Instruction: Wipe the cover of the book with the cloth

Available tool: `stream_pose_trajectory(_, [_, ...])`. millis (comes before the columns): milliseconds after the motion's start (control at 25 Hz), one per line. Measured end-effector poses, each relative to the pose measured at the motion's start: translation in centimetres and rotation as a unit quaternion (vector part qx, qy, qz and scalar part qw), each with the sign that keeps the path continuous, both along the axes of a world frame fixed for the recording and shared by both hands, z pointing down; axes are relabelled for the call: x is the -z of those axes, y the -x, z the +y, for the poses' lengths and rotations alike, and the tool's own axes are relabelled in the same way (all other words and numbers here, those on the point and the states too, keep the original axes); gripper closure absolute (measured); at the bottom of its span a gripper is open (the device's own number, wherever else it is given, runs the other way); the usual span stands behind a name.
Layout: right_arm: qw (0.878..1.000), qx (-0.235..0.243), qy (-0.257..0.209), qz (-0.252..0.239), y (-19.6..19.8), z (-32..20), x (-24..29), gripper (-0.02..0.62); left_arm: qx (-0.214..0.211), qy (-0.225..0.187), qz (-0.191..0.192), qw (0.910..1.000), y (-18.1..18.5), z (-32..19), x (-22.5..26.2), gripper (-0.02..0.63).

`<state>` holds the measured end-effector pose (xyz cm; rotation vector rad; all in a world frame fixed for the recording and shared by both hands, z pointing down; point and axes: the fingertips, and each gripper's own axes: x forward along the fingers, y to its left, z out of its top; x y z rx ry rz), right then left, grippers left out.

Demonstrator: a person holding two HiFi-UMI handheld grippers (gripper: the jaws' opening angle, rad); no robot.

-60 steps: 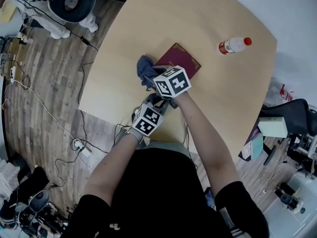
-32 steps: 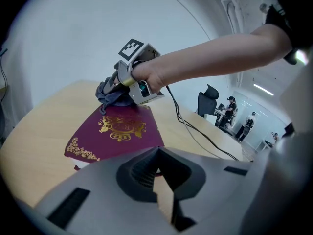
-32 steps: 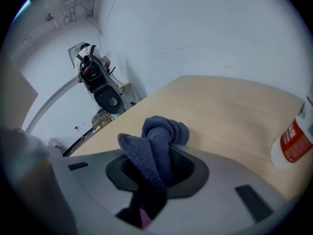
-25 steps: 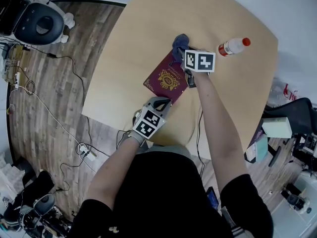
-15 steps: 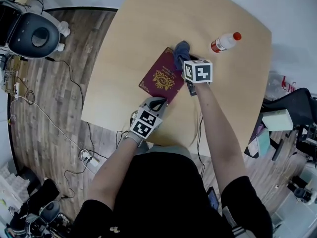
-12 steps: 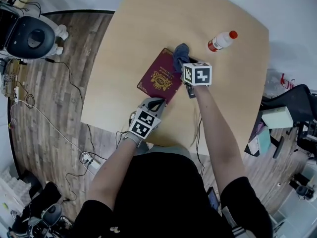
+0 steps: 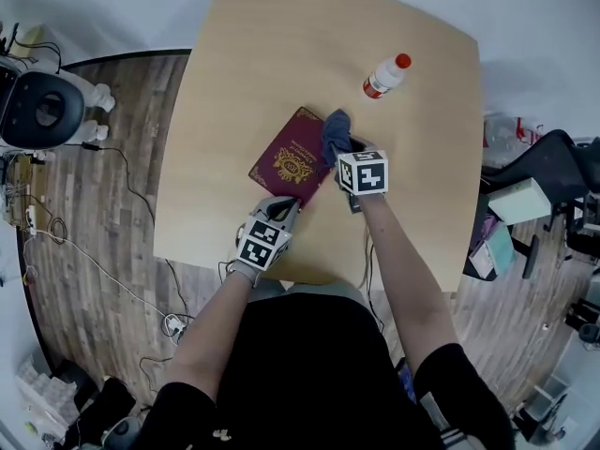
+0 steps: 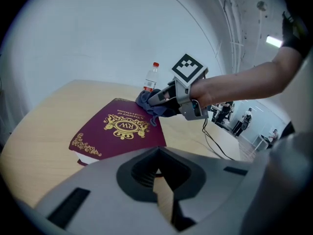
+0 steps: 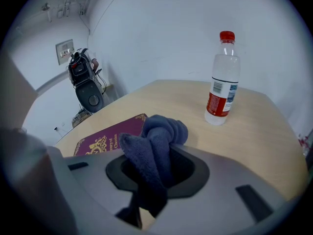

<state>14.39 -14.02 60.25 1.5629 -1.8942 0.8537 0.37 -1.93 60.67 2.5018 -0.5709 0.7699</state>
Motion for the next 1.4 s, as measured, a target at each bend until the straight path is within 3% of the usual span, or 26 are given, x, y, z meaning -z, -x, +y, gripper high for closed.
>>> stream_pose_trajectory(160, [1.000,0.000,0.010,-0.009,0.6,2.9,0.0,0.485,-0.011,0.003,0.000,0.9999,0.0,0.1,-0.5,0.586])
stream_pose_trajectory(280, [0.999,-0.014,0.003,-0.037,1.2,5.0,0.9,0.485,-0.008,0.029,0.011,0.9995,0.1,0.2,-0.3,0.586])
stream_pose_trajectory(480, [0.996,-0.039,-0.029,-0.081,1.9,7.4,4.0,0.485,0.024,0.101,0.034,0.9940,0.7,-0.4,-0.2,0.586])
stream_pose_trajectory(600, [0.994,-0.044,-0.050,-0.089,1.8,8.6,6.5,0.485,0.046,0.106,0.047,0.9922,1.6,-1.1,1.1,0.585])
stream_pose_trajectory(840, [0.989,-0.043,-0.097,-0.103,1.7,10.8,12.3,0.485,0.060,0.067,0.102,0.9908,2.8,-3.0,7.6,0.584])
stream_pose_trajectory(1080, [0.982,-0.028,-0.154,-0.103,2.2,12.9,18.4,0.485,0.054,-0.010,0.136,0.9891,2.9,-4.4,16.1,0.584])
stream_pose_trajectory(1400, [0.971,-0.022,-0.224,-0.077,2.6,16.0,24.6,0.483,-0.001,-0.123,0.194,0.9733,2.1,-3.0,25.9,0.584])
